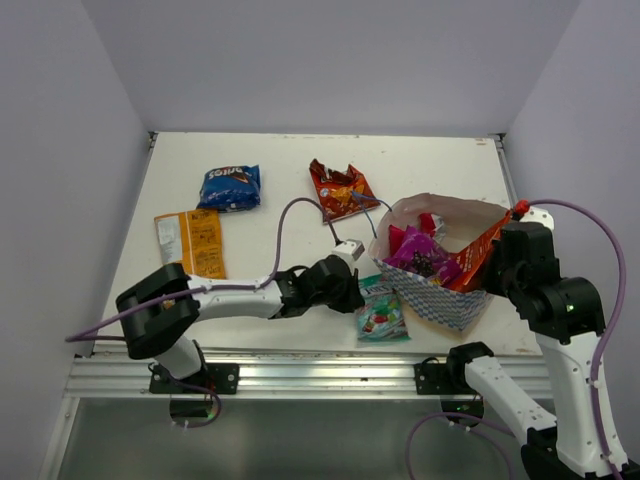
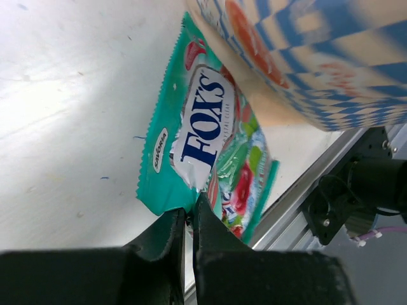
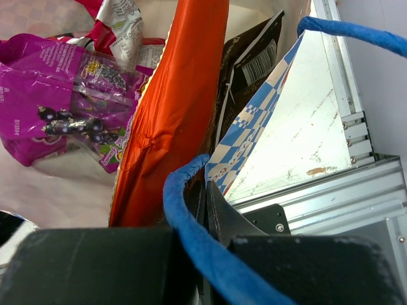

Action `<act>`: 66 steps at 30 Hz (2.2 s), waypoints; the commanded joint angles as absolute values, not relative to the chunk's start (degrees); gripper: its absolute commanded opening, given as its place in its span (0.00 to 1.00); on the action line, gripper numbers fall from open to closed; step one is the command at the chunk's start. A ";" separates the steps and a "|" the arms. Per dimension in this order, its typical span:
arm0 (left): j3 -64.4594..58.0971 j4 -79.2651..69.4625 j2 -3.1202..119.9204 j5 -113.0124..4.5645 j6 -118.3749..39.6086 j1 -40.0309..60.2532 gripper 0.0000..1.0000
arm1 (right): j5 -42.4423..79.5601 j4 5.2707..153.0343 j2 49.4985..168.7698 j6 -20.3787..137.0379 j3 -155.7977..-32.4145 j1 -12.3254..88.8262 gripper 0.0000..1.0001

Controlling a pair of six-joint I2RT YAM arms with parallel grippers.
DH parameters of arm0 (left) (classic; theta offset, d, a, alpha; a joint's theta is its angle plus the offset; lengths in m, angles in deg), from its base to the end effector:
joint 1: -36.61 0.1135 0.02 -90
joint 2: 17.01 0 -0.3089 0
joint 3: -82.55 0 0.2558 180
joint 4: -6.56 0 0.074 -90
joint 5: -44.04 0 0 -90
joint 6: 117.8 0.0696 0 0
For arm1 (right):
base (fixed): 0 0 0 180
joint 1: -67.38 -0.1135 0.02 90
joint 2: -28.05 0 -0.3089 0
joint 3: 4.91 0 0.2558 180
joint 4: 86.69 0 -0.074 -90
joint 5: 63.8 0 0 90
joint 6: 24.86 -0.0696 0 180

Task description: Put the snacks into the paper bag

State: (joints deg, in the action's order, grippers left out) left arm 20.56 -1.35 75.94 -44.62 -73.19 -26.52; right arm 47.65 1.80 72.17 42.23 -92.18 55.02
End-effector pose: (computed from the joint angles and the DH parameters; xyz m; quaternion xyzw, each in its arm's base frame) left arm 0.1673 -0.3267 0.2003 0.1341 0.8920 -0.3441 0.2606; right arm 0.0807 -0.0084 0.3998 0.1503 0.9084 -0.0600 0.3855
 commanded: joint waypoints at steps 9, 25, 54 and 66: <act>-4.72 -24.76 52.51 -29.17 -65.61 -26.58 0.00 | 46.42 1.17 72.97 42.82 -92.30 54.90 0.00; -25.75 -8.32 76.15 -50.62 -62.44 -27.02 0.00 | 45.71 2.14 73.67 42.20 -93.00 54.90 0.00; -29.88 -34.68 93.09 -17.05 -53.74 23.15 1.00 | 46.76 2.05 75.07 41.41 -92.39 54.98 0.00; -27.35 -37.95 104.99 -17.13 -52.59 29.32 0.80 | 48.44 2.05 76.65 41.06 -92.83 54.98 0.00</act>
